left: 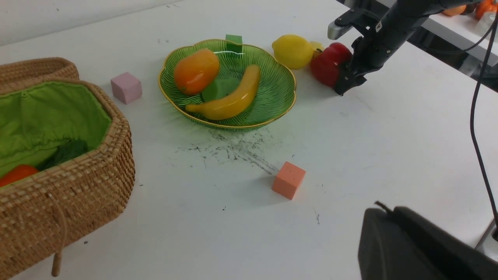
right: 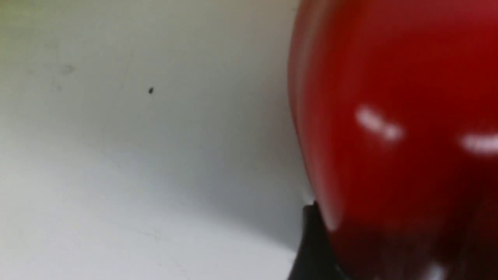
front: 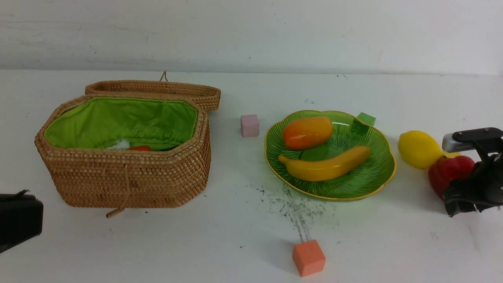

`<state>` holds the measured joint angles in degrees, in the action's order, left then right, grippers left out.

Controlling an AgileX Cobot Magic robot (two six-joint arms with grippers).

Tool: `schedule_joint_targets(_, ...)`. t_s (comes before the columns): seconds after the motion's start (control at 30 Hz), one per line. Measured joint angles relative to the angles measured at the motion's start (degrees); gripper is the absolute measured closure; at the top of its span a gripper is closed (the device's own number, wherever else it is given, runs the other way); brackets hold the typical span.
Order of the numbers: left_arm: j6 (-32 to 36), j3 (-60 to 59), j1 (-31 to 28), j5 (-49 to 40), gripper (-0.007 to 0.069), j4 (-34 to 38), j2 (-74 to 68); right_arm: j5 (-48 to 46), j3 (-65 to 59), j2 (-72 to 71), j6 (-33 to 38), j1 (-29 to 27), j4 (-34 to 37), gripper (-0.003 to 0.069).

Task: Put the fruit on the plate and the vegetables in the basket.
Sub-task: Grab a mountain bell pepper with your right arm and put it into the left basket

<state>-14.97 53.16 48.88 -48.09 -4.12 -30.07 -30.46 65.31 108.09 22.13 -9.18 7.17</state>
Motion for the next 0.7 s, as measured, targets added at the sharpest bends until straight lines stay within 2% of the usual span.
schedule_joint_targets(0.03,0.0,0.0,0.0,0.0,0.0621,0.0,0.0,0.0,0.0,0.0,0.0,0.0,0.0,0.0227)
schedule_joint_targets(0.07,0.0,0.0,0.0,0.0,0.0621,0.0,0.0,0.0,0.0,0.1,0.0,0.0,0.0,0.0288)
schedule_joint_targets(0.27,0.0,0.0,0.0,0.0,0.0621,0.1,0.0,-1.4,0.0,0.1,0.0,0.0,0.0,0.0504)
schedule_joint_targets(0.33,0.0,0.0,0.0,0.0,0.0621,0.1,0.0,-3.1,0.0,-0.1,-0.3,0.0,0.6,0.0559)
schedule_joint_targets(0.4,0.0,0.0,0.0,0.0,0.0621,0.1,0.0,-4.9,0.0,-0.4,-1.4,0.0,1.4,0.0574)
schedule_joint_targets(0.47,0.0,0.0,0.0,-0.1,0.062,0.1,0.0,-8.4,0.0,-1.6,-4.8,0.0,3.2,0.057)
schedule_joint_targets(0.57,0.0,0.0,0.0,-0.1,0.062,0.1,0.0,-11.9,0.0,-3.8,-9.0,0.0,4.5,0.0508)
schedule_joint_targets(0.6,0.5,0.0,0.0,-0.1,0.062,0.1,0.0,-13.4,0.0,-5.3,-10.9,0.0,5.0,0.0444)
schedule_joint_targets(0.63,0.6,0.0,0.0,-0.1,0.062,0.1,0.0,-13.7,0.0,-5.9,-11.5,0.0,5.1,0.0433)
schedule_joint_targets(0.67,1.0,0.0,0.0,-0.1,0.062,0.1,0.0,-14.2,0.0,-6.4,-12.6,0.0,5.3,0.0373)
schedule_joint_targets(0.7,1.3,0.0,0.0,-0.1,0.062,0.2,0.0,-14.3,0.0,-7.7,-15.3,0.0,5.3,0.0246)
